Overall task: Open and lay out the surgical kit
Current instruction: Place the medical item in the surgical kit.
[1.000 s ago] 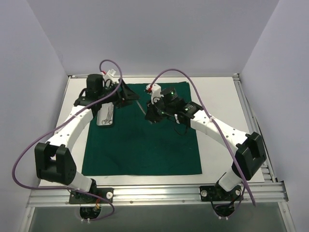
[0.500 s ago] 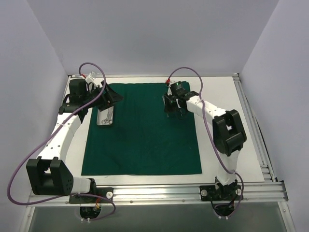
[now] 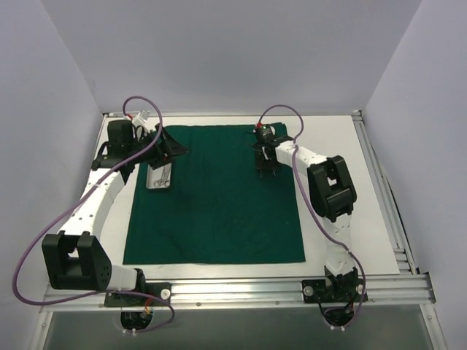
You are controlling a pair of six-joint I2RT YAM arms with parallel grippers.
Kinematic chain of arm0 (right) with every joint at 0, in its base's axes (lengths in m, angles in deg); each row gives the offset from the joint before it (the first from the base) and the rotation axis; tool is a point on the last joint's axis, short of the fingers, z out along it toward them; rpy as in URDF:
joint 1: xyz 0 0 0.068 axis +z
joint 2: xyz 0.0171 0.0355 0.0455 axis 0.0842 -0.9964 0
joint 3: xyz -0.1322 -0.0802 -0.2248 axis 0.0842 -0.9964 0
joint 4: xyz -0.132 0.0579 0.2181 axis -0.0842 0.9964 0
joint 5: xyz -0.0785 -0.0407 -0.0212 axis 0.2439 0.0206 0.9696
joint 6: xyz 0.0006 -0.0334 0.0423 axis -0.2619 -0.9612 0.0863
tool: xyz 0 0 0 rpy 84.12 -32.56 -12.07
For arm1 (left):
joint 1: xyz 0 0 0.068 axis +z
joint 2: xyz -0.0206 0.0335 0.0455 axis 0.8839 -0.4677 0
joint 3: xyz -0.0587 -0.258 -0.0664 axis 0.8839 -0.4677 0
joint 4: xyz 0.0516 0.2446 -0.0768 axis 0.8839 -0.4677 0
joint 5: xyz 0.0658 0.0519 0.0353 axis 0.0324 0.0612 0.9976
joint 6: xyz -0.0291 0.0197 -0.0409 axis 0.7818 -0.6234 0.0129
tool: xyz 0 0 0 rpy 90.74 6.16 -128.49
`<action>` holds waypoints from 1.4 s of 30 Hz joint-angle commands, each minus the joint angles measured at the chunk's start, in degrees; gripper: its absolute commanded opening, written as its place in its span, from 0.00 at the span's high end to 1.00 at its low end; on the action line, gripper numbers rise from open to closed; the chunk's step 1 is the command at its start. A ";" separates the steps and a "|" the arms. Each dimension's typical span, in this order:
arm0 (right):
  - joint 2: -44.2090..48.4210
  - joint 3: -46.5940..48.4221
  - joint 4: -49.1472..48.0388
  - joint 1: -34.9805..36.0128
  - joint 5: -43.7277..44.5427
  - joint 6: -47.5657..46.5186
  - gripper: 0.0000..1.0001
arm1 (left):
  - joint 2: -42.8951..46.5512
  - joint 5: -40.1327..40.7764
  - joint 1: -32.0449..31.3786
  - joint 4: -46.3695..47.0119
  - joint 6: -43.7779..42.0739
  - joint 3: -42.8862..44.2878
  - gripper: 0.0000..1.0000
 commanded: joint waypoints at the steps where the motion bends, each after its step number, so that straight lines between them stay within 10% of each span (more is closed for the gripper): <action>1: 0.04 2.31 2.28 -0.80 4.60 1.67 1.00 | -0.67 -1.50 0.03 1.87 -1.06 0.41 0.21; 17: -2.07 3.01 2.81 -2.39 4.78 1.14 1.00 | -2.78 -2.38 0.03 2.75 -1.33 0.59 0.21; 27: -2.33 3.54 3.16 -2.39 4.51 0.53 0.71 | -4.72 -0.97 0.12 -0.50 -3.09 2.43 0.21; 42: 12.67 1.53 4.65 -2.12 3.99 -1.49 0.65 | -10.24 11.75 0.56 -15.67 -11.42 13.58 0.20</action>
